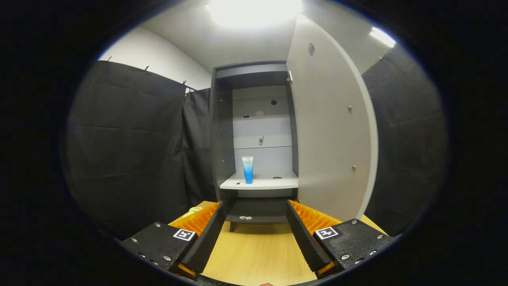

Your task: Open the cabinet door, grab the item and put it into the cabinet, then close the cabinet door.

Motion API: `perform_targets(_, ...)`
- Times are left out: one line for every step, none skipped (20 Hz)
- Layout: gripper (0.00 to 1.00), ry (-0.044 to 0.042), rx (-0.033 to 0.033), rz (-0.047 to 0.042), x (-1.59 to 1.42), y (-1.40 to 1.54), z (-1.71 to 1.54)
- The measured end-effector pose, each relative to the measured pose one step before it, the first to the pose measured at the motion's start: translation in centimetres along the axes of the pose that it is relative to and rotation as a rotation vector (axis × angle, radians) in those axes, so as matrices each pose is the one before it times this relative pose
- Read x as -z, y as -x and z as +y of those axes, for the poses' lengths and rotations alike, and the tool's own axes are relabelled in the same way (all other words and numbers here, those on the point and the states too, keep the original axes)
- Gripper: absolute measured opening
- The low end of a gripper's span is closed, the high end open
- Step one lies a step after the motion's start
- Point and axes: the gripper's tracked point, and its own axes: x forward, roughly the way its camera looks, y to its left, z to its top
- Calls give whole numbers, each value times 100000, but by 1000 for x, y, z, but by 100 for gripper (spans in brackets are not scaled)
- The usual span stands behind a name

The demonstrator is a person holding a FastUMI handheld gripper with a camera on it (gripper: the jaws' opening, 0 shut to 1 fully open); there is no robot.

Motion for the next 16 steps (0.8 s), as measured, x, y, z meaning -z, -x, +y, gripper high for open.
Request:
perform_targets(94, -461, 2160, -921, -346, 589, -1120)
perform_targets(94, -305, 2583, -837, -269, 310, -1283)
perform_targets(94, -147, 3107, -809, -426, 355, -1549)
perform_targets(94, -181, 3627, -885, -453, 206, -1717)
perform_targets(94, -119, 3710, -972, -607, 246, -1753)
perform_targets(94, -90, 4155, -993, -576, 142, -1805)
perform_targets(94, -156, 3846, -1281, -632, 114, -1767)
perform_targets(94, -91, 3984, -1276, -614, -95, -1626)
perform_targets(94, 55, 3870, -1442, -659, -254, -1710)
perform_targets(93, 45, 4052, -982, -452, -404, -1611)
perform_targets(93, -389, 3647, -759, -506, -371, -1451)
perform_targets(93, -683, 3167, -553, -526, -477, -1089)
perform_targets(93, -726, 2961, -451, -384, -497, -985)
perform_targets(94, -82, 2994, -187, -88, -697, -753)
perform_targets(94, 536, 3000, -355, -359, -809, -976)
perform_targets(94, 698, 2431, 302, -114, -1000, -508)
